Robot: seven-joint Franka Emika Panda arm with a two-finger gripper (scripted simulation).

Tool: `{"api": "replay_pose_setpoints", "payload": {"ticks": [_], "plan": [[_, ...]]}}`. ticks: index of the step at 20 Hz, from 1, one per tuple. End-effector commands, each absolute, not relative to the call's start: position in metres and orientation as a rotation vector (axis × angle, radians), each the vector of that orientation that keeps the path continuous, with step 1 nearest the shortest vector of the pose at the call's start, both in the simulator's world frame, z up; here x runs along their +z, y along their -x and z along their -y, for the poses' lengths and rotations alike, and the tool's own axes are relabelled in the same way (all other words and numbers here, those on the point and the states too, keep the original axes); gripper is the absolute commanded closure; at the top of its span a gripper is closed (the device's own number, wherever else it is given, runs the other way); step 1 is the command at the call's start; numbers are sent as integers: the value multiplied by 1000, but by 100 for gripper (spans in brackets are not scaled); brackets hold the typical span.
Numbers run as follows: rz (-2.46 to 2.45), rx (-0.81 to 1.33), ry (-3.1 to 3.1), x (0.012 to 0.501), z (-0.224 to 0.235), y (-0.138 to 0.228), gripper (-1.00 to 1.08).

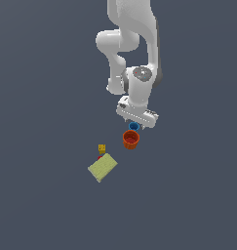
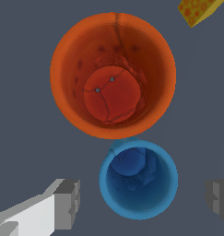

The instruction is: Pick up a designated object from a clutter of objects.

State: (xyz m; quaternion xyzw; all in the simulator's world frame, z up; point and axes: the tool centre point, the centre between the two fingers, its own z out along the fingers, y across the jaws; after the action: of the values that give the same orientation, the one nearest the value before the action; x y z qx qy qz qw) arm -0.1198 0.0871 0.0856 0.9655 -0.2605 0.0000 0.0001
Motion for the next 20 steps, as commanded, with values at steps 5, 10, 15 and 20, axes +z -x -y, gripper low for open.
{"api": "replay_pose_setpoints", "payload": {"ticks": [5,10,15,20], "plan": [[820,-1,-3033,63,-87,121,-92],[822,0,-3032,48,-87,121,-92],[822,0,-3032,45,-87,121,108],[822,0,-3032,45,-87,121,108]]}}
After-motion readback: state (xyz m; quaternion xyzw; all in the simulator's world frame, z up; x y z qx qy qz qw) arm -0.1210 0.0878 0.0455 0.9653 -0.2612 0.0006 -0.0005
